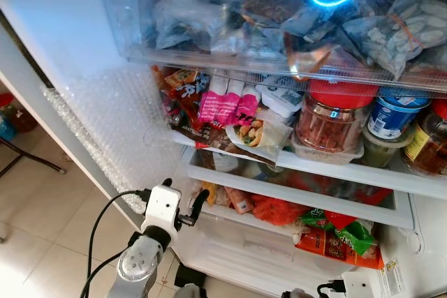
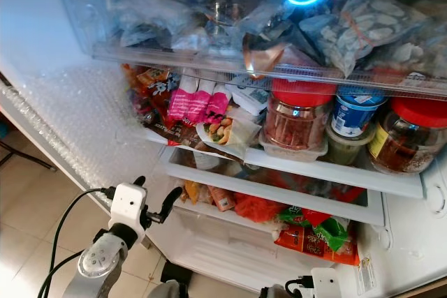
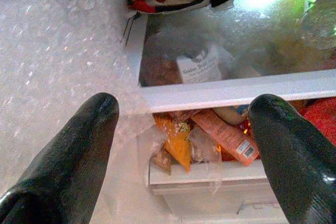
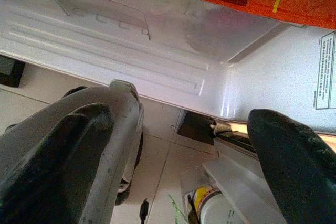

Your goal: Restocking fridge

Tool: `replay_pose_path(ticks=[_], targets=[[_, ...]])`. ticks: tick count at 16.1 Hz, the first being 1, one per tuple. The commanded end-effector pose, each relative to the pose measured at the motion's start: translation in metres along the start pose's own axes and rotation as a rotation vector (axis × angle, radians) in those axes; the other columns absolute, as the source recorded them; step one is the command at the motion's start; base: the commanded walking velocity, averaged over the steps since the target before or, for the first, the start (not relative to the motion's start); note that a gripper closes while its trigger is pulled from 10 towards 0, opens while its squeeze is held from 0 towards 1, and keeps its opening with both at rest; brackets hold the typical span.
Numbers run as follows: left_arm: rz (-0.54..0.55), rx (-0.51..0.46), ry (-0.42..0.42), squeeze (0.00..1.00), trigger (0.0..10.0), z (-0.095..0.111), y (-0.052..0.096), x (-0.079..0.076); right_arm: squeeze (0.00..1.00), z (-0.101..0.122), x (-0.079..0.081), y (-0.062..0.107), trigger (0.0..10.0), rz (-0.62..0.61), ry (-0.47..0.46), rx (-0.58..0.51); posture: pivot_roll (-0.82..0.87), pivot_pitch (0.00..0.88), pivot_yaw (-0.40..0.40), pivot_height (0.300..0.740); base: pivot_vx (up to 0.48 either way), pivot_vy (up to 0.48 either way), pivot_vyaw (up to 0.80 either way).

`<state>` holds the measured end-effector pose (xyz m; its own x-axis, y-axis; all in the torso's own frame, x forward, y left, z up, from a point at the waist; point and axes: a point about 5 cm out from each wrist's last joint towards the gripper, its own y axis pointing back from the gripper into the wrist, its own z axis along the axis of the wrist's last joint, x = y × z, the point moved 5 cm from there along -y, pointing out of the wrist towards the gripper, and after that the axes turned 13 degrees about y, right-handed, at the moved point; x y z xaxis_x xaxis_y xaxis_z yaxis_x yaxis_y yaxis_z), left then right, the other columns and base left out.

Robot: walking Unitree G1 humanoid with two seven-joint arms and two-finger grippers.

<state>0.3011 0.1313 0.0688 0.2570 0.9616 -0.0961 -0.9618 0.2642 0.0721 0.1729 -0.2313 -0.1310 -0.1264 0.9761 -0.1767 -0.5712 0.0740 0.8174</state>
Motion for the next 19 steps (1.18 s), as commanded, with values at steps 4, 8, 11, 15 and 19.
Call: replay_pose_path(ticks=[4, 8, 11, 15, 19], targets=[[0.026, 0.005, -0.022, 0.00, 10.0, 0.002, 0.002, 0.010, 0.00, -0.039, 0.018, 0.008, 10.0, 0.059, 0.008, 0.130, 0.05, 0.036, 0.061, 0.650, -0.263, 0.000, 0.00], [0.038, 0.007, -0.022, 0.00, 10.0, 0.002, 0.002, 0.012, 0.00, -0.039, 0.019, 0.008, 10.0, 0.066, 0.011, 0.130, 0.05, 0.038, 0.060, 0.650, -0.275, 0.000, 0.00], [0.064, 0.008, -0.026, 0.00, 10.0, 0.001, 0.002, 0.019, 0.00, -0.040, 0.019, 0.008, 10.0, 0.069, 0.012, 0.132, 0.05, 0.044, 0.058, 0.650, -0.267, 0.000, 0.00], [0.125, 0.030, -0.022, 0.00, 10.0, -0.005, 0.006, 0.036, 0.00, -0.039, 0.020, 0.008, 10.0, 0.075, 0.009, 0.130, 0.05, 0.051, 0.059, 0.650, -0.129, 0.000, 0.00], [0.428, 0.158, 0.148, 0.00, 10.0, -0.043, 0.024, 0.096, 0.00, -0.039, 0.019, 0.008, 10.0, 0.076, 0.007, 0.128, 0.07, 0.060, 0.050, 0.650, 0.000, 0.000, 0.00]])
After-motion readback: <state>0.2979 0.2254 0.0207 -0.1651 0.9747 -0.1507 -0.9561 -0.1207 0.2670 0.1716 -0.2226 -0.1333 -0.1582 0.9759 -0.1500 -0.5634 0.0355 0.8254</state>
